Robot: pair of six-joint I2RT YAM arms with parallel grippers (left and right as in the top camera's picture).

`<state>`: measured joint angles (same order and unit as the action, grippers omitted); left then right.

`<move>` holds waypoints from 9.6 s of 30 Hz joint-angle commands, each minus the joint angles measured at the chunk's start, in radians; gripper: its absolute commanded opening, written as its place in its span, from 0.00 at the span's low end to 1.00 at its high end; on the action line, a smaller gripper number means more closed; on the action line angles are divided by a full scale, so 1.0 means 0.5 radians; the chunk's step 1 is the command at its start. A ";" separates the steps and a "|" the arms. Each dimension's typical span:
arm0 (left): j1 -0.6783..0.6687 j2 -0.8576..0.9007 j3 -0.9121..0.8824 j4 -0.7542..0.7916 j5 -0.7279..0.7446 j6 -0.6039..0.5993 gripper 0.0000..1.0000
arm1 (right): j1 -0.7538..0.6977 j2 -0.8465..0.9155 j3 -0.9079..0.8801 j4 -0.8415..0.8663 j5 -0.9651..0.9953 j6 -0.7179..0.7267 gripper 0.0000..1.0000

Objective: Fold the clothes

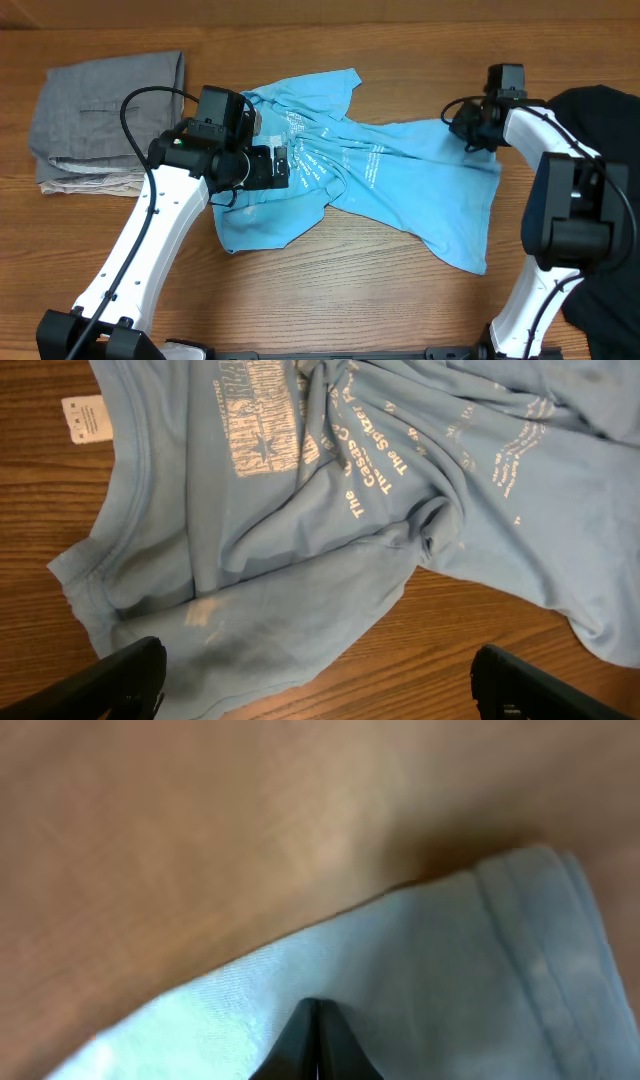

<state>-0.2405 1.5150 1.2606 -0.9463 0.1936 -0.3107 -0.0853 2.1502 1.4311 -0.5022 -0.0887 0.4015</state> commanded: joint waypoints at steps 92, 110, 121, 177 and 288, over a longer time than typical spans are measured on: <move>-0.004 0.011 -0.004 0.003 0.011 0.016 1.00 | -0.894 -1.041 -1.292 -0.541 -0.150 0.443 0.74; -0.004 0.011 -0.004 0.003 0.011 0.016 1.00 | -0.794 -1.041 -1.293 -0.455 -0.191 0.448 0.06; -0.004 0.011 -0.004 0.003 0.011 0.016 1.00 | -0.794 -1.041 -1.293 -0.510 -0.176 0.440 0.04; 0.237 0.024 -0.904 0.301 -0.067 -0.066 0.72 | -0.794 -1.041 -1.293 -0.502 -0.152 0.439 0.04; 0.231 -0.609 1.321 -0.749 -0.093 -0.085 0.04 | -0.604 -1.527 1.258 -2.383 -0.147 0.175 0.04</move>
<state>-0.1246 1.2682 1.8164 -1.3212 0.1532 -0.3370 -0.3882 1.4078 1.9289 -1.6661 -0.1684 0.5098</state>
